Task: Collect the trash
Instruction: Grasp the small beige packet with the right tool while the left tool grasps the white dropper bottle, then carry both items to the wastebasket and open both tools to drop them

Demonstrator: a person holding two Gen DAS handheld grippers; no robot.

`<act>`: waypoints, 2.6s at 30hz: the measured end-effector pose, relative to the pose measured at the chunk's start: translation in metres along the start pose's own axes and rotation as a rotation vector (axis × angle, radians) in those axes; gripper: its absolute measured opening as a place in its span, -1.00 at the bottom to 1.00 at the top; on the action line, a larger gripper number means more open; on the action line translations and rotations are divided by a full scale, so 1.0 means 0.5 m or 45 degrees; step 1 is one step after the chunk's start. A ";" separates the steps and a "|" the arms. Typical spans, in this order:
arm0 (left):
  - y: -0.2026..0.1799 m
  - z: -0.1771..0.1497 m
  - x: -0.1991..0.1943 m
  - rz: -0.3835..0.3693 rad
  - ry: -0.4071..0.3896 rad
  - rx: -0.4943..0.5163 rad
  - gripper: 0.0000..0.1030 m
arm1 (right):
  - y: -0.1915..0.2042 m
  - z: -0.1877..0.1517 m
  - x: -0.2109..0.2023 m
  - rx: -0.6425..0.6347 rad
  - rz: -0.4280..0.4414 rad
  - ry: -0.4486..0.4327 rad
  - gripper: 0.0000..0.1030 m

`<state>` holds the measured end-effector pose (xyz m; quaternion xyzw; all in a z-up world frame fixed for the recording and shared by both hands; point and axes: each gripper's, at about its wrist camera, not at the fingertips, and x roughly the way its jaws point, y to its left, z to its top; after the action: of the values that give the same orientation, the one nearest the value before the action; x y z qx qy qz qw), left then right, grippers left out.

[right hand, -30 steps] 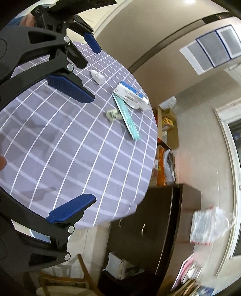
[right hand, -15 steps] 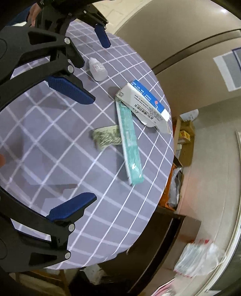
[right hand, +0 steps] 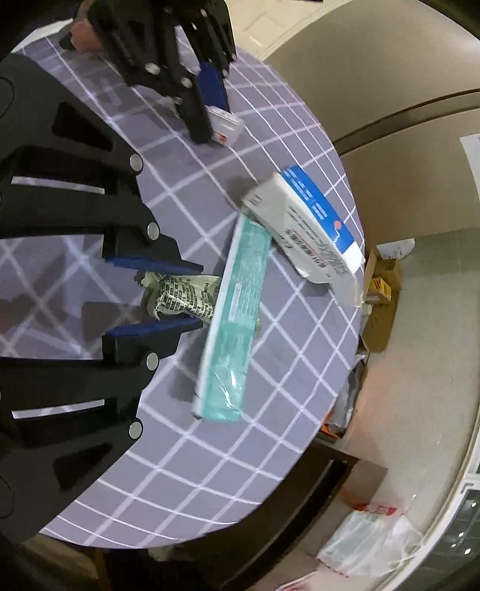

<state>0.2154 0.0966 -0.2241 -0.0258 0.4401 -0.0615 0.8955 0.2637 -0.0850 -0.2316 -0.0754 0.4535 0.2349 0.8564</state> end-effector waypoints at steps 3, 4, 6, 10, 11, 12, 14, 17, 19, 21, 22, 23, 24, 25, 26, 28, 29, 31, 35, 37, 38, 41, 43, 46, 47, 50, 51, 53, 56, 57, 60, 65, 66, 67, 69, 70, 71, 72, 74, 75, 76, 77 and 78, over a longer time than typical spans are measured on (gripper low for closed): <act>-0.017 -0.011 -0.018 -0.007 -0.015 -0.007 -0.54 | -0.011 -0.030 -0.030 0.065 0.051 -0.008 -0.57; -0.023 -0.014 -0.023 -0.006 -0.020 -0.005 -0.54 | -0.012 -0.039 -0.039 0.078 0.060 -0.014 -0.57; -0.042 -0.021 -0.039 -0.018 -0.034 0.000 -0.54 | -0.019 -0.055 -0.064 0.104 0.076 -0.029 -0.57; -0.088 -0.025 -0.064 -0.041 -0.057 0.024 -0.54 | -0.036 -0.072 -0.119 0.147 0.087 -0.077 -0.57; -0.096 -0.023 -0.067 -0.051 -0.061 0.031 -0.54 | -0.041 -0.077 -0.134 0.154 0.081 -0.093 -0.57; -0.108 -0.024 -0.072 -0.057 -0.065 0.040 -0.54 | -0.046 -0.082 -0.149 0.160 0.076 -0.108 -0.58; -0.133 -0.025 -0.082 -0.072 -0.074 0.062 -0.54 | -0.059 -0.092 -0.171 0.171 0.072 -0.129 -0.66; -0.162 -0.026 -0.090 -0.096 -0.080 0.084 -0.54 | -0.081 -0.110 -0.187 0.189 0.042 -0.132 -0.66; -0.175 -0.028 -0.091 -0.099 -0.079 0.095 -0.54 | -0.097 -0.128 -0.182 0.203 0.034 -0.097 -0.65; -0.185 -0.031 -0.090 -0.108 -0.075 0.102 -0.54 | -0.111 -0.146 -0.177 0.229 0.017 -0.071 -0.40; -0.190 -0.034 -0.090 -0.110 -0.073 0.105 -0.53 | -0.116 -0.154 -0.174 0.239 0.024 -0.054 -0.13; -0.195 -0.037 -0.089 -0.110 -0.069 0.107 -0.53 | -0.116 -0.158 -0.175 0.241 0.020 -0.060 0.30; -0.199 -0.039 -0.087 -0.110 -0.065 0.109 -0.53 | -0.114 -0.159 -0.175 0.235 0.020 -0.082 0.32; -0.200 -0.040 -0.087 -0.111 -0.063 0.110 -0.53 | -0.110 -0.157 -0.172 0.227 0.036 -0.085 0.32; -0.203 -0.042 -0.086 -0.110 -0.060 0.109 -0.53 | -0.105 -0.154 -0.167 0.220 0.044 -0.082 0.32; -0.209 -0.042 -0.087 -0.109 -0.060 0.110 -0.53 | -0.089 -0.144 -0.149 0.173 0.027 -0.077 0.31; -0.212 -0.042 -0.088 -0.109 -0.061 0.110 -0.53 | -0.078 -0.141 -0.134 0.136 -0.001 -0.057 0.20; -0.219 -0.041 -0.095 -0.105 -0.068 0.114 -0.53 | -0.052 -0.137 -0.100 0.044 -0.088 -0.025 -0.17; -0.232 -0.038 -0.101 -0.101 -0.076 0.128 -0.53 | -0.031 -0.142 -0.108 -0.019 -0.099 -0.029 -0.60; -0.241 -0.034 -0.102 -0.108 -0.080 0.134 -0.53 | -0.045 -0.150 -0.120 0.015 -0.082 -0.038 -0.61; -0.248 -0.031 -0.103 -0.113 -0.083 0.138 -0.53 | -0.059 -0.155 -0.128 0.053 -0.056 -0.048 -0.62; -0.270 -0.020 -0.104 -0.130 -0.094 0.160 -0.53 | -0.103 -0.174 -0.177 0.164 -0.005 -0.108 -0.62; -0.290 -0.012 -0.105 -0.141 -0.105 0.182 -0.53 | -0.129 -0.181 -0.205 0.204 -0.001 -0.143 -0.62; -0.327 -0.001 -0.108 -0.174 -0.119 0.213 -0.53 | -0.172 -0.194 -0.257 0.267 -0.023 -0.204 -0.62; -0.341 0.002 -0.109 -0.184 -0.123 0.221 -0.53 | -0.185 -0.199 -0.275 0.288 -0.031 -0.226 -0.62; -0.382 0.010 -0.112 -0.213 -0.130 0.250 -0.53 | -0.228 -0.213 -0.324 0.351 -0.052 -0.286 -0.62; -0.396 0.011 -0.113 -0.222 -0.131 0.262 -0.53 | -0.242 -0.216 -0.335 0.368 -0.057 -0.302 -0.62; -0.438 0.014 -0.114 -0.248 -0.134 0.305 -0.53 | -0.275 -0.229 -0.367 0.416 -0.092 -0.336 -0.62; -0.494 0.018 -0.114 -0.291 -0.137 0.353 -0.53 | -0.318 -0.251 -0.402 0.474 -0.135 -0.374 -0.62; -0.508 0.020 -0.112 -0.302 -0.135 0.358 -0.53 | -0.336 -0.260 -0.417 0.496 -0.156 -0.386 -0.62; -0.565 0.028 -0.106 -0.345 -0.130 0.393 -0.53 | -0.380 -0.289 -0.446 0.558 -0.191 -0.409 -0.62; -0.653 0.026 -0.092 -0.405 -0.113 0.489 -0.53 | -0.452 -0.343 -0.479 0.666 -0.257 -0.418 -0.62; -0.666 0.024 -0.087 -0.413 -0.107 0.503 -0.53 | -0.468 -0.356 -0.481 0.691 -0.271 -0.414 -0.62; -0.687 0.022 -0.078 -0.427 -0.092 0.524 -0.53 | -0.482 -0.368 -0.480 0.716 -0.279 -0.407 -0.62; -0.715 0.017 -0.064 -0.446 -0.070 0.552 -0.53 | -0.507 -0.392 -0.475 0.769 -0.287 -0.389 -0.62; -0.732 0.014 -0.056 -0.459 -0.055 0.568 -0.53 | -0.516 -0.402 -0.473 0.786 -0.286 -0.382 -0.62; -0.748 0.011 -0.046 -0.468 -0.039 0.583 -0.53 | -0.528 -0.413 -0.469 0.805 -0.287 -0.369 -0.62; -0.763 0.008 -0.036 -0.475 -0.026 0.597 -0.53 | -0.538 -0.424 -0.463 0.822 -0.288 -0.356 -0.62; -0.785 0.002 -0.019 -0.486 0.001 0.615 -0.53 | -0.552 -0.441 -0.453 0.850 -0.281 -0.339 -0.62; -0.796 -0.001 -0.009 -0.488 0.017 0.623 -0.53 | -0.559 -0.448 -0.445 0.865 -0.278 -0.331 -0.62; -0.807 -0.004 0.003 -0.491 0.037 0.632 -0.53 | -0.566 -0.454 -0.438 0.876 -0.277 -0.321 -0.62; -0.817 -0.008 0.014 -0.494 0.055 0.640 -0.53 | -0.572 -0.460 -0.432 0.885 -0.273 -0.312 -0.62; -0.825 -0.010 0.025 -0.497 0.072 0.647 -0.53 | -0.579 -0.467 -0.424 0.899 -0.267 -0.303 -0.62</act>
<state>0.1827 -0.3139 -0.1954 0.1165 0.4220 -0.3409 0.8320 0.1258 -0.4899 -0.2185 0.2058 0.3936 -0.0175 0.8958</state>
